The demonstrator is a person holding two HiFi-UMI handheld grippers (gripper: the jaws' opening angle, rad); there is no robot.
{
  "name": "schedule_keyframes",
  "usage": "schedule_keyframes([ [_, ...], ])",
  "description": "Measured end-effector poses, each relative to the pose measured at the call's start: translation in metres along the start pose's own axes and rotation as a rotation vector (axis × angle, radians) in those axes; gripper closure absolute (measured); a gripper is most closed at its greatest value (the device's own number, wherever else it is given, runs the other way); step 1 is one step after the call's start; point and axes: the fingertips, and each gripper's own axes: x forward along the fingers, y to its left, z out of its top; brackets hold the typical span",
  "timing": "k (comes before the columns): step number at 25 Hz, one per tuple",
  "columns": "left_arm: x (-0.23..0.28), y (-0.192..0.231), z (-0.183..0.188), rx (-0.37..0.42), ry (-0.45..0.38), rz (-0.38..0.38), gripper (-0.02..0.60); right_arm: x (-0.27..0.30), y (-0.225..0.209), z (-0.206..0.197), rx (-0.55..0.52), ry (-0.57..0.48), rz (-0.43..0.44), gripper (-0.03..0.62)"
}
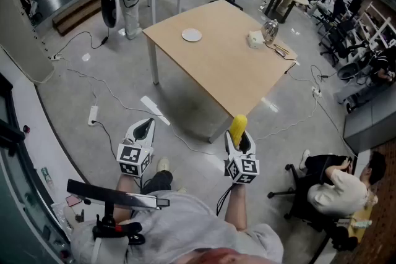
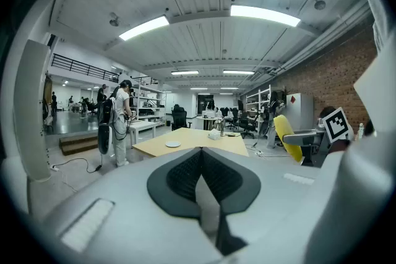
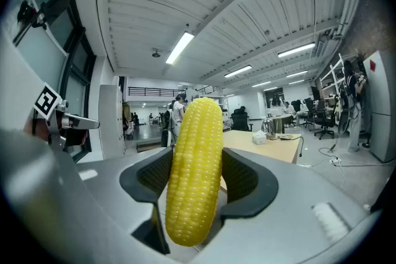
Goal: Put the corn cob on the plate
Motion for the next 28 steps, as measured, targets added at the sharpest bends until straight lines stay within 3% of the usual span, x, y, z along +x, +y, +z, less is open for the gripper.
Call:
schedule_keyframes([
  [9, 0.021, 0.020, 0.010, 0.000, -0.008, 0.003, 0.561, 0.030, 0.003, 0.015, -0.005, -0.014, 0.014, 0.339],
  [19, 0.065, 0.075, 0.043, 0.010, -0.037, -0.009, 0.561, 0.101, 0.024, 0.037, -0.009, -0.003, 0.032, 0.339],
  [28, 0.080, 0.138, 0.048, 0.004, -0.039, -0.002, 0.561, 0.159, 0.059, 0.049, -0.015, -0.020, 0.046, 0.341],
])
